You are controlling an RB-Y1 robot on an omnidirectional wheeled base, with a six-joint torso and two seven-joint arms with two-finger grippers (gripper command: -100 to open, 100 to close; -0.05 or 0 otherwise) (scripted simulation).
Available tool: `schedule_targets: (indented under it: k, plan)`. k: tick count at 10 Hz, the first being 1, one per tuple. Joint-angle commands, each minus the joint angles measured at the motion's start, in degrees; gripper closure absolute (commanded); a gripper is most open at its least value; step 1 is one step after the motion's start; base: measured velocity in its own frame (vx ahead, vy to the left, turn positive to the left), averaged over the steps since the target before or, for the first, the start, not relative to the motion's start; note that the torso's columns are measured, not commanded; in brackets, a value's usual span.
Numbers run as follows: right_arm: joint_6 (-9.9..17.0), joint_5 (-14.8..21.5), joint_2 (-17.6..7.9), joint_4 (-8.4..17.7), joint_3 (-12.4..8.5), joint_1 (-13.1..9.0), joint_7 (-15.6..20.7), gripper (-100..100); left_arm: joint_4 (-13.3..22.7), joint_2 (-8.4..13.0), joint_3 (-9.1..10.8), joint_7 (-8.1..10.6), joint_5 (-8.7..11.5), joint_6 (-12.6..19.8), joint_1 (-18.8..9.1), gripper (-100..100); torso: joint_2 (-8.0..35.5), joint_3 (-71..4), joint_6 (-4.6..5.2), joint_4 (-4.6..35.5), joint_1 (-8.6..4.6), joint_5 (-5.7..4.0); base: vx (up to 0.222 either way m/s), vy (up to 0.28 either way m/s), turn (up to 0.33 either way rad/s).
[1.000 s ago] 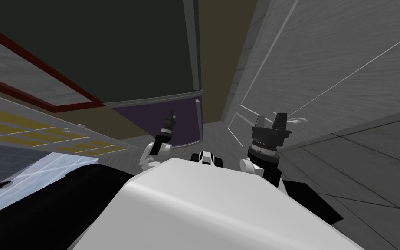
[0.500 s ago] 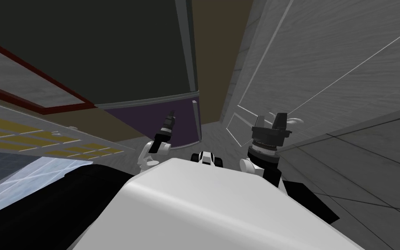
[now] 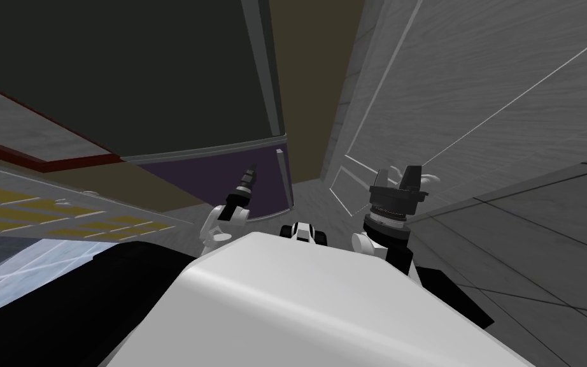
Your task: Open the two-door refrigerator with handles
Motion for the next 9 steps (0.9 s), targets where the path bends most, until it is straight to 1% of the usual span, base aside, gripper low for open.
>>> schedule_targets:
  k: [1,2,3,4,5,6,7,8,9]
  plan:
    - [0.0,0.0,0.0,0.0,0.0,0.0,0.0,0,-0.01,1.3,0.16,-0.03,-0.47,4.2,-0.13,-100,0.07,0.03,-0.02,0.01,0.04,0.01,0.046,-0.058,-0.044]
    - [0.0,0.0,0.0,0.0,0.0,0.0,0.0,0,-0.01,1.3,0.16,-0.03,-0.47,4.96,-0.13,-100,0.15,0.09,0.0,0.04,0.05,0.01,0.038,-0.043,-0.022]
    - [0.0,0.0,0.0,0.0,0.0,0.0,0.0,0,0.01,2.36,0.38,0.02,-0.64,7.19,-0.41,-100,0.18,0.11,-0.01,0.05,0.1,0.03,0.06,-0.049,-0.043]
    - [0.0,0.0,0.0,0.0,0.0,0.0,0.0,0,0.01,2.36,0.38,0.02,-0.64,7.68,-0.41,-100,0.08,0.05,0.0,0.02,0.07,0.02,0.055,-0.035,-0.025]
    - [0.0,0.0,0.0,0.0,0.0,0.0,0.0,0,0.02,3.44,0.6,0.06,-0.81,9.86,-0.69,-100,0.08,0.04,-0.01,0.02,0.1,0.03,0.048,-0.039,-0.046]
    - [0.0,0.0,0.0,0.0,0.0,0.0,0.0,0,0.02,3.44,0.6,0.06,-0.81,10.38,-0.69,-100,0.09,0.05,0.0,0.02,0.06,0.02,0.047,-0.039,-0.022]
    - [0.0,0.0,0.0,0.0,0.0,0.0,0.0,0,-0.01,4.53,0.82,0.11,-0.98,12.61,-0.96,-100,0.1,0.06,-0.01,0.02,0.05,0.01,0.057,-0.053,-0.047]
    - [0.0,0.0,0.0,0.0,0.0,0.0,0.0,0,-0.01,4.53,0.82,0.11,-0.98,13.04,-0.96,-100,0.06,0.04,0.0,0.02,0.0,0.0,0.049,-0.044,-0.025]
    - [0.0,0.0,0.0,0.0,0.0,0.0,0.0,0,-0.1,5.63,1.03,0.15,-1.15,15.22,-1.22,-100,0.1,0.05,-0.01,0.02,0.05,0.01,0.068,-0.049,-0.047]
